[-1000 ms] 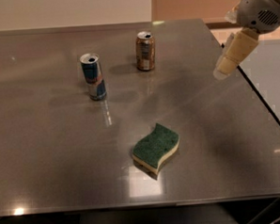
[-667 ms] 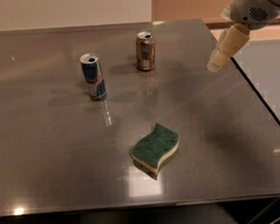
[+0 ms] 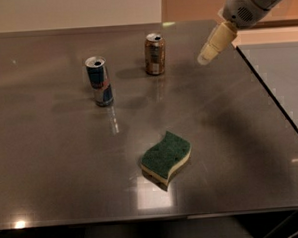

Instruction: Move orange can near sponge

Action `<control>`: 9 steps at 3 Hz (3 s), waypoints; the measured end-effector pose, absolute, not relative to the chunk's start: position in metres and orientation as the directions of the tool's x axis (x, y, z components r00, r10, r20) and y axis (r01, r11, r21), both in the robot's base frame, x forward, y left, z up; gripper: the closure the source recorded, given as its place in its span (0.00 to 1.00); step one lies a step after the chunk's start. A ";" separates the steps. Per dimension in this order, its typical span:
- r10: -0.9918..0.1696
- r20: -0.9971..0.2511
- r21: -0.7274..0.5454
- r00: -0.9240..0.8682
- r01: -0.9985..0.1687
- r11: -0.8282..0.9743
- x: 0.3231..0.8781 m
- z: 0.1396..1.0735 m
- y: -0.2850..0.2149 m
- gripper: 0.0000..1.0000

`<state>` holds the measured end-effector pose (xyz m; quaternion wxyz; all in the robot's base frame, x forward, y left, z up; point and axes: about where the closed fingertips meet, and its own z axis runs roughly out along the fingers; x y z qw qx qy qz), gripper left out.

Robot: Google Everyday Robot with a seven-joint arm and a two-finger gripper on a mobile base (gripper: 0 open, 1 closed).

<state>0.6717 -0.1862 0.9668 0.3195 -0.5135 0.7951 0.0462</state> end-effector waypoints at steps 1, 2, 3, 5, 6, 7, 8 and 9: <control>-0.751 -0.595 -0.237 -0.288 -0.830 0.506 0.706 0.956 -0.168 0.00; -0.718 -0.626 -0.208 -0.304 -0.822 0.529 0.732 0.945 -0.148 0.00; -0.684 -0.663 -0.177 -0.304 -0.825 0.537 0.751 0.936 -0.125 0.00; -0.641 -0.709 -0.135 -0.293 -0.836 0.531 0.773 0.921 -0.086 0.00; -0.635 -0.714 -0.125 -0.295 -0.838 0.531 0.778 0.912 -0.074 0.00; -0.623 -0.722 -0.110 -0.300 -0.840 0.532 0.783 0.904 -0.067 0.00; -0.609 -0.731 -0.098 -0.308 -0.836 0.540 0.788 0.897 -0.063 0.00; -0.593 -0.740 -0.087 -0.315 -0.830 0.550 0.790 0.895 -0.060 0.19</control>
Offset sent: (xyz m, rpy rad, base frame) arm 0.0949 0.0573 -0.0267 0.1526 -0.0012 -0.0749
